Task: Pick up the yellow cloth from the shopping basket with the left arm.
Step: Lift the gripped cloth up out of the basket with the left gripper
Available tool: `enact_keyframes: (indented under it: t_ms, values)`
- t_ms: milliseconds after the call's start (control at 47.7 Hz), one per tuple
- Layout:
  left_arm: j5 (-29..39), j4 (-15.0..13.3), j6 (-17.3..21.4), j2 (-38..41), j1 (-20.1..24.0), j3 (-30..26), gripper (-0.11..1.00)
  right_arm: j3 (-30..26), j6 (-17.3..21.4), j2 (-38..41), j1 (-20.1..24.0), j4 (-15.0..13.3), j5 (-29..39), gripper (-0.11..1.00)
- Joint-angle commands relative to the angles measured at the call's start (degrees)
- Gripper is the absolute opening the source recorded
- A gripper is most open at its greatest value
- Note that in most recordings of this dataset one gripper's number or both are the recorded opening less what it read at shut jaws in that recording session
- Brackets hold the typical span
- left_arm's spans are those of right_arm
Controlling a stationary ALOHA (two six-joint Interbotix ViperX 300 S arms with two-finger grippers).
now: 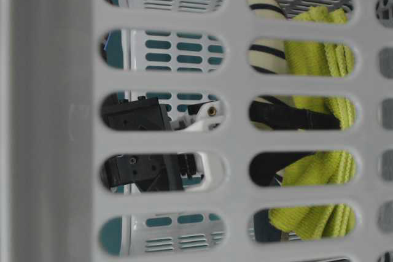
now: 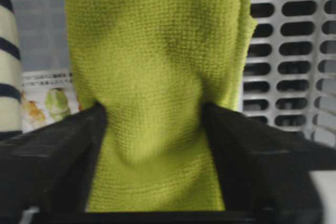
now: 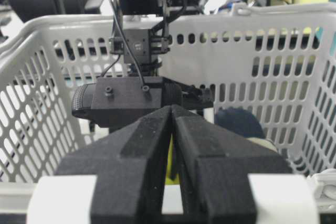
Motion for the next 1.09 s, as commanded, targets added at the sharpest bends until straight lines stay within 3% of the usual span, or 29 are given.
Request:
enact_keyframes:
  t_ms: [0, 147, 294, 524, 608, 839, 1069]
  values:
    - [-0.3, 0.2, 0.1, -0.4, -0.2, 0.7, 0.56, -0.4, 0.1, 0.4, 0.1, 0.2, -1.1, 0.00]
    - [-0.3, 0.2, 0.2, -0.5, -0.4, 1.6, 0.17, -0.2, 0.1, 0.4, 0.1, 0.2, -3.9, 0.00]
    - [-0.3, 0.2, 0.2, -0.7, -0.5, 1.2, 0.15, -0.1, 0.1, 0.4, 0.1, 0.2, -4.0, 0.06]
    - [0.3, 0.2, 0.8, -2.1, -0.6, -0.7, 0.15, -0.1, 0.2, 0.6, 0.1, 1.0, -4.2, 0.66]
    - [1.2, 0.2, 0.8, -3.3, -0.6, -2.3, 0.15, -0.2, 0.5, 0.4, 0.1, 1.0, -4.0, 0.81]
    - [10.2, 0.2, 0.8, -5.5, -0.6, -9.3, 0.15, 0.1, 1.8, 0.2, 0.1, 1.1, -4.0, 0.76]
    - [22.2, 0.2, 0.9, -6.5, -0.7, -20.4, 0.15, 0.3, 2.7, 0.2, 0.1, 1.1, -4.0, 0.76]
